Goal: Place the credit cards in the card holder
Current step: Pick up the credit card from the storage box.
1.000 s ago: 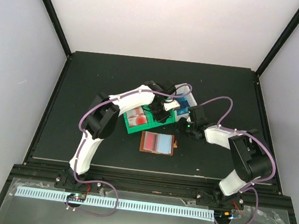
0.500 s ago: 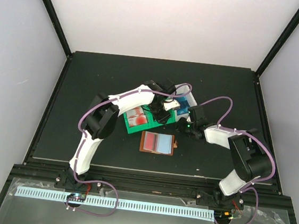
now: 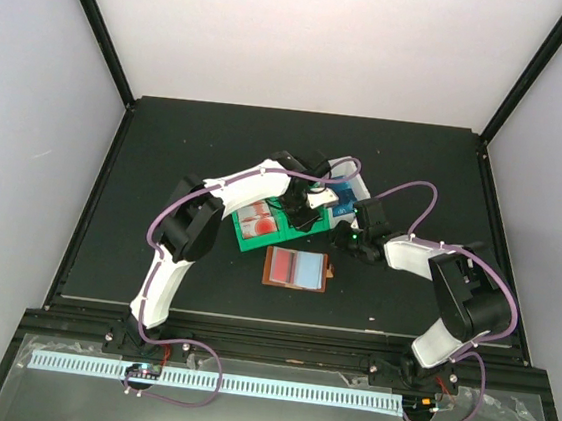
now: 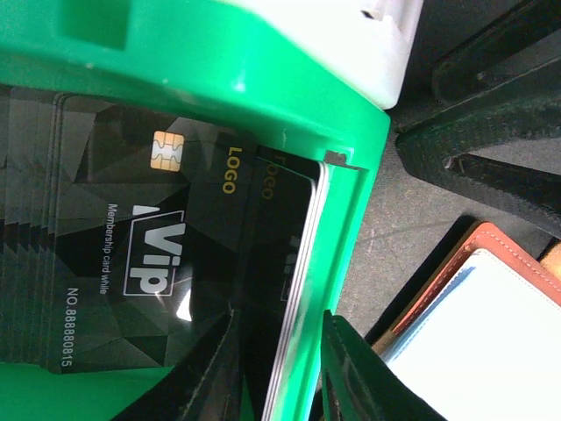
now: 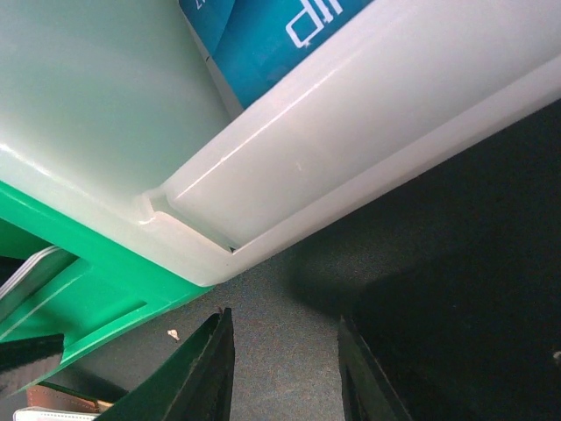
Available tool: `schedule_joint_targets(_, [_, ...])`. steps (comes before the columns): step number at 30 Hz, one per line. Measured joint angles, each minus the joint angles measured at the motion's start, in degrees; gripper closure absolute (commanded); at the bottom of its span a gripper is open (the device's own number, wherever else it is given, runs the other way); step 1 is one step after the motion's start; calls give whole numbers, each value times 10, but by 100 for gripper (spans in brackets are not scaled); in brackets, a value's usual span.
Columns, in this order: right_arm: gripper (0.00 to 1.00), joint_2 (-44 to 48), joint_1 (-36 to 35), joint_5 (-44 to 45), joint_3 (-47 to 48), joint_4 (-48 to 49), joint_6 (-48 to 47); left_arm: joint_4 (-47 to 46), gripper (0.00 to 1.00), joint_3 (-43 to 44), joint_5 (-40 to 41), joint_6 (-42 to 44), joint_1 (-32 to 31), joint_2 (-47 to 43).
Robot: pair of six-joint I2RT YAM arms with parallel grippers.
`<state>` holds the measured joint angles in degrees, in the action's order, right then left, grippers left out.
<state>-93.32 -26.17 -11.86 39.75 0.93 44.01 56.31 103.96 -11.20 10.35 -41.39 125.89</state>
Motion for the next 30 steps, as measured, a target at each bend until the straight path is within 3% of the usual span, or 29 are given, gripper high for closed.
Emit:
schedule_joint_targets(8, [64, 0, 0, 0, 0, 0, 0, 0, 77, 0, 0, 0, 0, -7])
schedule_joint_targets(30, [64, 0, 0, 2, 0, 0, 0, 3, 97, 0, -2, -1, 0, -31])
